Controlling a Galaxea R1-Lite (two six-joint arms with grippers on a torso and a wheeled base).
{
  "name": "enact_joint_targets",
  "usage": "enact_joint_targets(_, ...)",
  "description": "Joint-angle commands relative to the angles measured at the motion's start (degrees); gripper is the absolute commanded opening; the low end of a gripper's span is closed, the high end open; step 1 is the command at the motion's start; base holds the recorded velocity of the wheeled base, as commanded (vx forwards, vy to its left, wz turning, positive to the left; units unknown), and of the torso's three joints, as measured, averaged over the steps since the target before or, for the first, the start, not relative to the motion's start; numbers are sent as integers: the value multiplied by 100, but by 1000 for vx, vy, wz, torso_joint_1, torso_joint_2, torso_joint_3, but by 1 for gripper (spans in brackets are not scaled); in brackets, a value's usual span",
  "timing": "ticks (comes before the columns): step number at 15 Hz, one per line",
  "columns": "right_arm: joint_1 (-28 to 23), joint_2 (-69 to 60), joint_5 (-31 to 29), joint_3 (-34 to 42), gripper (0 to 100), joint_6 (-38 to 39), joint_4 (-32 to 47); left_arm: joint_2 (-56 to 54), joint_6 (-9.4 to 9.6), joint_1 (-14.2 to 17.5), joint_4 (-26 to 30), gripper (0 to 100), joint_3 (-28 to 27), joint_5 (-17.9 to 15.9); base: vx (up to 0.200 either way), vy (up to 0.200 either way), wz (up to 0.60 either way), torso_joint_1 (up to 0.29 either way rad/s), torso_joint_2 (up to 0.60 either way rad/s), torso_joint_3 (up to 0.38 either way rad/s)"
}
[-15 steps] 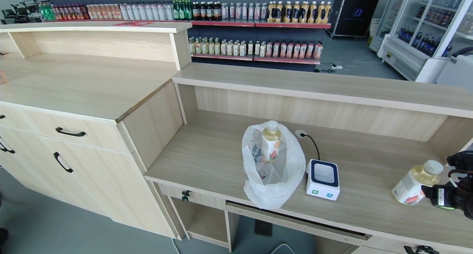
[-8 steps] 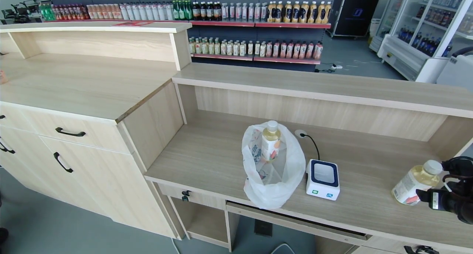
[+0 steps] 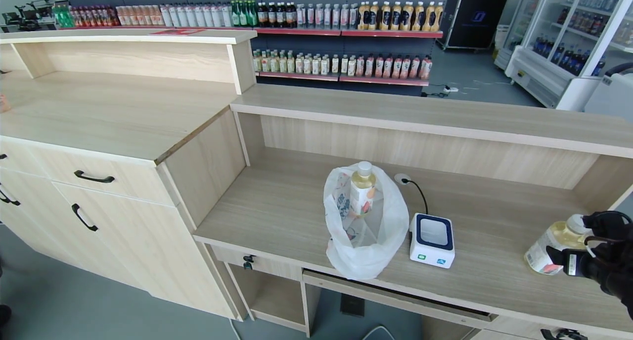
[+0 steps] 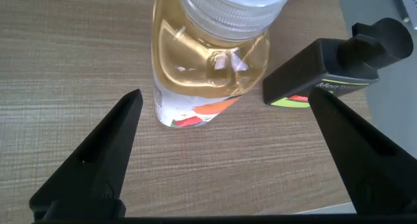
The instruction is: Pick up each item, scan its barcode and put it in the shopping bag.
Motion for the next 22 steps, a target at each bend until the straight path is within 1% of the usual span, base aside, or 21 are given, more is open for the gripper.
enact_joint_targets(1, 8, 248, 67, 4, 100, -5, -109, -2, -1, 0, -1, 100, 0, 0, 0, 0, 0, 0, 0, 0)
enact_joint_targets(5, 52, 372, 217, -14, 100, 39, -250, -2, -1, 0, -1, 100, 0, 0, 0, 0, 0, 0, 0, 0)
enact_joint_targets(8, 281, 626, 217, -40, 100, 65, -777, -2, -1, 0, -1, 100, 0, 0, 0, 0, 0, 0, 0, 0)
enact_joint_targets(13, 439, 916, 94, -49, 100, 74, -1164, -2, -1, 0, -1, 100, 0, 0, 0, 0, 0, 0, 0, 0)
enact_joint_targets(16, 448, 1013, -91, -58, 100, 83, -1216, -2, -1, 0, -1, 100, 0, 0, 0, 0, 0, 0, 0, 0)
enact_joint_targets(18, 448, 1048, -100, -119, 100, 162, -1216, -2, -1, 0, -1, 100, 0, 0, 0, 0, 0, 0, 0, 0)
enact_joint_targets(22, 518, 1154, -108, -207, 100, 592, -1216, -2, -1, 0, -1, 100, 0, 0, 0, 0, 0, 0, 0, 0)
